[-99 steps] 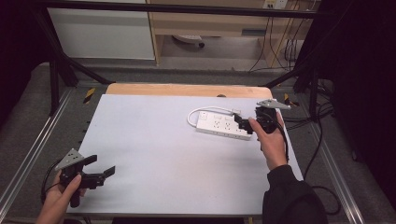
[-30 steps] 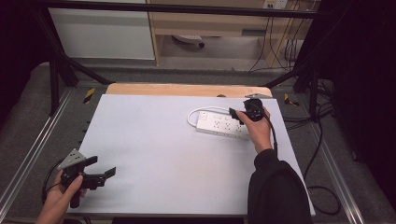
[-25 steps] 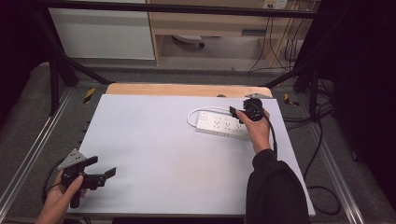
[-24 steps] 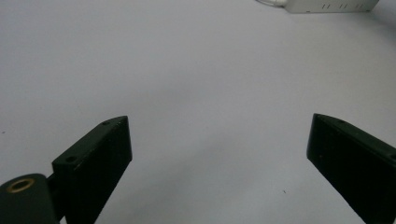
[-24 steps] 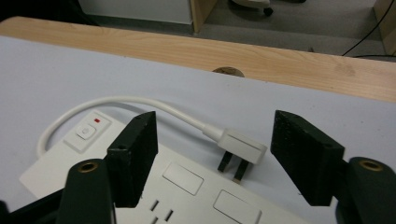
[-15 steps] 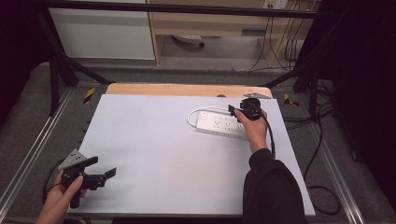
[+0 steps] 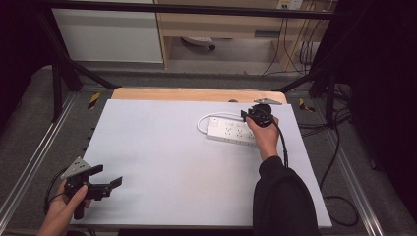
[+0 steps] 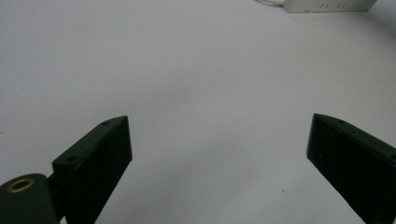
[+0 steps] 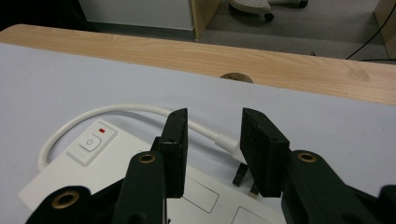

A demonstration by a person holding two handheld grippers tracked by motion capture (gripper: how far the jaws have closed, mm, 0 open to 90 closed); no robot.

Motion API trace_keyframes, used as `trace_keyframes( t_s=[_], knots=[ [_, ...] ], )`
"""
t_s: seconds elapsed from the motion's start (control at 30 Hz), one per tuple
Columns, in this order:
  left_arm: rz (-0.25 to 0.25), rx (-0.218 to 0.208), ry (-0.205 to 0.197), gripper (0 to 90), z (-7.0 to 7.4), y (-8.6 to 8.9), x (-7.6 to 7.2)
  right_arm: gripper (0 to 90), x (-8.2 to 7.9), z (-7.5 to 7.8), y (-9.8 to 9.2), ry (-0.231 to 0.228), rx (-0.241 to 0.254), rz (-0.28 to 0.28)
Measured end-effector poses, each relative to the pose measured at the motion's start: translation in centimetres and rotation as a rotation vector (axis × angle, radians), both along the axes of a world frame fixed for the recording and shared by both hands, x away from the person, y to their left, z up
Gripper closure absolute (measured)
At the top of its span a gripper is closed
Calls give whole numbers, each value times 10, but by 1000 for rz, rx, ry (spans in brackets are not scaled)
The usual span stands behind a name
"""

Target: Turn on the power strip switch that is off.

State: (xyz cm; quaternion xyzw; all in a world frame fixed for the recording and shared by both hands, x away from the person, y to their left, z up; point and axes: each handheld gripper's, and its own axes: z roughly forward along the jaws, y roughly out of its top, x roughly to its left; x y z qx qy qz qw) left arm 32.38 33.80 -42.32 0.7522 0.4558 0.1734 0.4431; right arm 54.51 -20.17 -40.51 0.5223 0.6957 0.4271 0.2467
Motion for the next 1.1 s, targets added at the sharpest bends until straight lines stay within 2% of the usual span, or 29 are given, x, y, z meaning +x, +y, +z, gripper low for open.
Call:
trace_keyframes(
  t_s=[0.8, 1.1],
  knots=[
    [-2, -2, -1, 72, 0, 0, 0, 795, 2, -10, 16, -16, -21, 46],
    [-3, 0, 0, 73, 0, 0, 0, 825, 3, -14, 17, -3, -29, 55]
  ],
)
